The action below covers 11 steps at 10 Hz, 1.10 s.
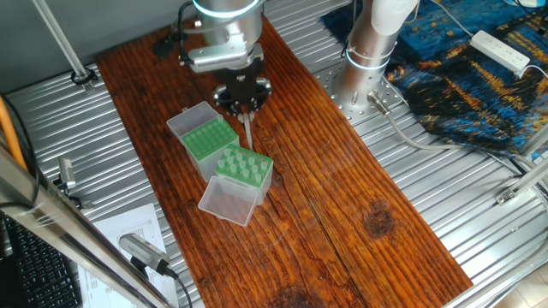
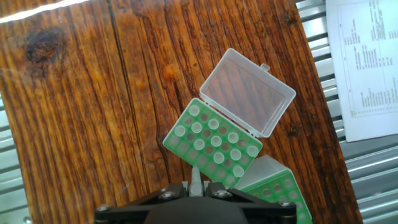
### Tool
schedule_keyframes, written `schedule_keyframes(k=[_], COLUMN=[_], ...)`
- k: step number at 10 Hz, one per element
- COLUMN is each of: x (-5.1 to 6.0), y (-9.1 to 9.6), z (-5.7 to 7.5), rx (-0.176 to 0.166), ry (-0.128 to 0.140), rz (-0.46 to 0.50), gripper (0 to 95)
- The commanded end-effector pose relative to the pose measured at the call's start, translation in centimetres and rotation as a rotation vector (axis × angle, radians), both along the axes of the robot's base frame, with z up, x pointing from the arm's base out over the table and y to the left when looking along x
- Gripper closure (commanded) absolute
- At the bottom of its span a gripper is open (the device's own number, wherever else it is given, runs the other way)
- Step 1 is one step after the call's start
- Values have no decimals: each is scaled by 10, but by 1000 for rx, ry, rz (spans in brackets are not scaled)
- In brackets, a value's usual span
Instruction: Transfer all large pipette tips from one holder to another
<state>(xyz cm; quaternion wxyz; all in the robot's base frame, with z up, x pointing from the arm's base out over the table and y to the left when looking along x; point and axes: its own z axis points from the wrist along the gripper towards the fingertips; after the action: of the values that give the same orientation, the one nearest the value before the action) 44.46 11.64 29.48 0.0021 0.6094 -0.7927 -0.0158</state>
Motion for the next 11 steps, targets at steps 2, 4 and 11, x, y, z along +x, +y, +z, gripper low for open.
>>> schedule_keyframes(k=[2, 4, 11], x=[-5, -9, -12], y=[-10, -19, -44], z=[7, 12, 18], rx=[-7, -23, -10], ry=[-24, -38, -51], rz=[14, 25, 29], gripper=[950, 950, 950])
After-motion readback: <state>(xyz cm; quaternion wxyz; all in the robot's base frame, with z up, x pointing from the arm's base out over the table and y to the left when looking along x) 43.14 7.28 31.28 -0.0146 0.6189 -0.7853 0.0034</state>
